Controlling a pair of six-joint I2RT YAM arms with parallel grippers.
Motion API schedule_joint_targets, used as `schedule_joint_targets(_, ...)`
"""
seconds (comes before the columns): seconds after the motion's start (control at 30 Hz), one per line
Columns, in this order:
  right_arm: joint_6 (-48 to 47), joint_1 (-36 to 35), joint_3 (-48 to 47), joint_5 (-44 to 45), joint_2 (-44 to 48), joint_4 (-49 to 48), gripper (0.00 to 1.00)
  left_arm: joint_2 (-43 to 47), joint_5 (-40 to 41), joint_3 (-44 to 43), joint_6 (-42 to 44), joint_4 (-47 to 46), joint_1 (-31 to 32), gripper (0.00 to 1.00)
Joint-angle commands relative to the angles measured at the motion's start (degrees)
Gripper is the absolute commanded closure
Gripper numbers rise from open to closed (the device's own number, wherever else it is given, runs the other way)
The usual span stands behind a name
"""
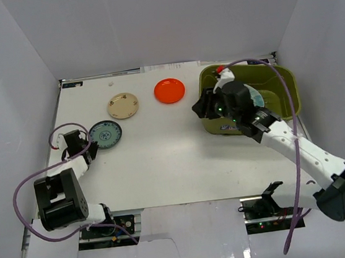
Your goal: Place the plates into the plastic bin on the countertop
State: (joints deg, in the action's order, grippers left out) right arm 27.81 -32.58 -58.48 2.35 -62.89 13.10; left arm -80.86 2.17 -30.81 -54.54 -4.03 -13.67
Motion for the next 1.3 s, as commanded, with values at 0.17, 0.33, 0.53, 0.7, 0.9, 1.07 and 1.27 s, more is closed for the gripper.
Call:
schedule_joint_targets(0.17,-6.3,-12.6,-18.7,18.3,-24.2,-2.2,0.53,19.8,-5.9,3.9,3.7,5.4,-0.2,1.00)
schedule_joint_targets(0.33,-14.9,-12.9,-37.0,19.2,-40.4,0.8,0.59,32.8,-16.0,3.7,6.7,10.0,0.0,1.00)
schedule_joint_targets(0.53,-32.8,-10.8,-54.8,10.0,-59.2,6.5,0.50,33.0,-25.3,-2.5,13.6,13.6,0.8,1.00)
schedule_joint_targets(0.7,-41.1,-8.4,-60.1,6.6,-65.9,7.7,0.42,29.5,-26.2,-4.7,15.3,14.2,3.2,1.00)
schedule_joint_targets(0.9,-43.4,-5.6,-64.5,3.9,-73.6,8.3,0.37,27.2,-30.2,-3.9,14.9,12.6,4.6,1.00)
schedule_joint_targets(1.07,-43.0,-5.3,-64.0,7.1,-79.0,5.3,0.37,25.4,-34.2,-3.8,13.1,11.0,5.0,1.00)
schedule_joint_targets(1.27,-42.0,-5.7,-62.8,5.3,-80.9,3.4,0.64,25.2,-36.3,-3.8,12.7,11.3,5.2,1.00)
